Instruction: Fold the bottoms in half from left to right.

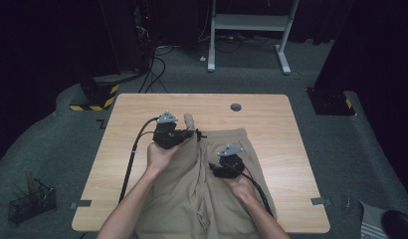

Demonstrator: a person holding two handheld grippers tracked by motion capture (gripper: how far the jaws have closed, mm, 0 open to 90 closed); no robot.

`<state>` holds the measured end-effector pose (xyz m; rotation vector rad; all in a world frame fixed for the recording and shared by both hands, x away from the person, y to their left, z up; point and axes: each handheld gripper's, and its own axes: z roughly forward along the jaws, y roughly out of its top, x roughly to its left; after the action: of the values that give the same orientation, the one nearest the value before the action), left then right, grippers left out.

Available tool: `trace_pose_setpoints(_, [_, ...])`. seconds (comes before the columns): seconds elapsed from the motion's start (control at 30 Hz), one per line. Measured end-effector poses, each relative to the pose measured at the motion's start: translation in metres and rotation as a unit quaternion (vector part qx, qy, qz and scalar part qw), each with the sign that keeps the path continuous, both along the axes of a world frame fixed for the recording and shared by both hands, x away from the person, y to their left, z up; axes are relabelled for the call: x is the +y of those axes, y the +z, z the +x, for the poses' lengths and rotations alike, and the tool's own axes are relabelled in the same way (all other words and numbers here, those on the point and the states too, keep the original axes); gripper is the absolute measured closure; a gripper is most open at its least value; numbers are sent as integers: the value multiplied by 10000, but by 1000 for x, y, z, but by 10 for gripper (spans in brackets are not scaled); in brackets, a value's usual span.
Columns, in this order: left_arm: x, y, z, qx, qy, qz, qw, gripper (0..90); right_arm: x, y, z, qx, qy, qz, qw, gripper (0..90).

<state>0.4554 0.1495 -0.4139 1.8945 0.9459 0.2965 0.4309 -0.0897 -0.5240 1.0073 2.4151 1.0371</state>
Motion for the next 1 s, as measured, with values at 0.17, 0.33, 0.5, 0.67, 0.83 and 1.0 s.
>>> trace_pose_setpoints(0.17, [1, 5, 4, -84, 80, 100, 9999, 892, 35, 0, 8, -1, 122, 14, 9999, 407])
trace_pose_setpoints(0.33, [5, 4, 7, -28, 135, 208, 9997, 892, 48, 0, 11, 42, 202, 29, 9998, 408])
trace_pose_setpoints(0.5, [0, 4, 5, -75, 67, 292, 9995, 891, 17, 16, -4, -170, 131, 22, 9998, 416])
trace_pose_setpoints(0.67, [-5, 0, 7, 5, 11, 162, 9999, 891, -16, 6, -8, -63, 5, -276, 9996, 413])
trace_pose_setpoints(0.83, [-15, -6, 11, 117, -101, 23, 9999, 891, -20, 0, -8, -11, -11, 3, 10000, 420])
trace_pose_setpoints(1.0, [-27, -11, 16, 191, -211, -117, 9995, 892, -6, 0, -7, -19, 0, 20, 10000, 424])
